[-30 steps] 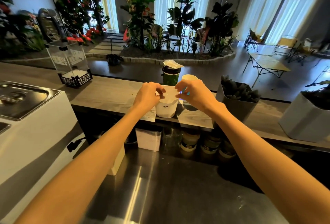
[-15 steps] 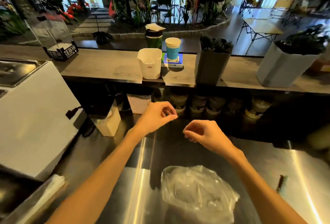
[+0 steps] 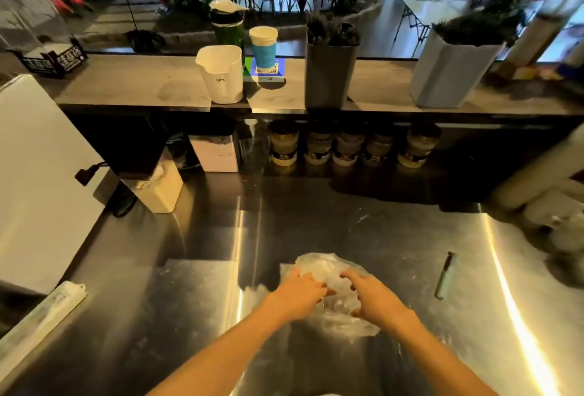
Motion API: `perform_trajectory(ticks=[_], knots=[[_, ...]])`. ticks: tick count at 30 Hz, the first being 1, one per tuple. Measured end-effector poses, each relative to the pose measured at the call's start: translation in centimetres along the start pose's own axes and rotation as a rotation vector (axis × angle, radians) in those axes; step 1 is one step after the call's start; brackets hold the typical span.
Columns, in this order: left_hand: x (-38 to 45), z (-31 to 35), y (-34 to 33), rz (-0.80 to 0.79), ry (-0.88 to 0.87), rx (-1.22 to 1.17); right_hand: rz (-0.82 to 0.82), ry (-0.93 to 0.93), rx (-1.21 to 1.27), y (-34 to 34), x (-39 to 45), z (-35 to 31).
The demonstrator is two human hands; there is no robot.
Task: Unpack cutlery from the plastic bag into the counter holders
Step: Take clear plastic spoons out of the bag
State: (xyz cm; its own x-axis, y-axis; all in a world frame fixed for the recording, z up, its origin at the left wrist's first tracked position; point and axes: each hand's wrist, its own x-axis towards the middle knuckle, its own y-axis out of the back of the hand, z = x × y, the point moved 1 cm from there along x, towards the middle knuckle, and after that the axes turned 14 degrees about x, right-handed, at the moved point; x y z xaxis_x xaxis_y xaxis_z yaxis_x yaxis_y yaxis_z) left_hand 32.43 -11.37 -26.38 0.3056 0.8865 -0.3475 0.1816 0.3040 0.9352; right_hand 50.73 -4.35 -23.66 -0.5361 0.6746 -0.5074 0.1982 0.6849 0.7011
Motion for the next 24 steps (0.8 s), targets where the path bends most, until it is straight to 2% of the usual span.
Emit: perform_trajectory(ticks=[3,7,9,11,13,16,19,24], knots=[[0.5,1.2,-0.4,-0.096,0.009,0.142,-0.004,0.029,-0.128,-0.6,0.5,1.7],[1.0,2.4,0.1,-0.171,-0.012,0.226,0.077,0.063,-0.307,-0.8,1.0,3.5],[1.2,3.0,0.8,-0.201,-0.021,0.273,0.164,0.163,-0.291,-0.8,1.2,4.5],[1.5,3.3,1.9,-0.177,0.009,0.267,0.249,0.261,-0.169,-0.4,1.5,5.7],[1.8,3.3,2.6,-0.14,0.042,0.26,0.138,0.278,-0.084,0.1,1.4,5.8],[2.1,3.1,3.8,-0.114,0.028,0.27,-0.015,0.27,-0.2,0.2,1.6,6.3],[2.6,3.2,5.1,-0.134,-0.031,0.321,-0.007,0.194,-0.255,0.1,2.4,6.9],[3.4,3.9,6.2,-0.353,0.015,0.436,0.024,0.129,-0.366,0.7,2.6,8.2]])
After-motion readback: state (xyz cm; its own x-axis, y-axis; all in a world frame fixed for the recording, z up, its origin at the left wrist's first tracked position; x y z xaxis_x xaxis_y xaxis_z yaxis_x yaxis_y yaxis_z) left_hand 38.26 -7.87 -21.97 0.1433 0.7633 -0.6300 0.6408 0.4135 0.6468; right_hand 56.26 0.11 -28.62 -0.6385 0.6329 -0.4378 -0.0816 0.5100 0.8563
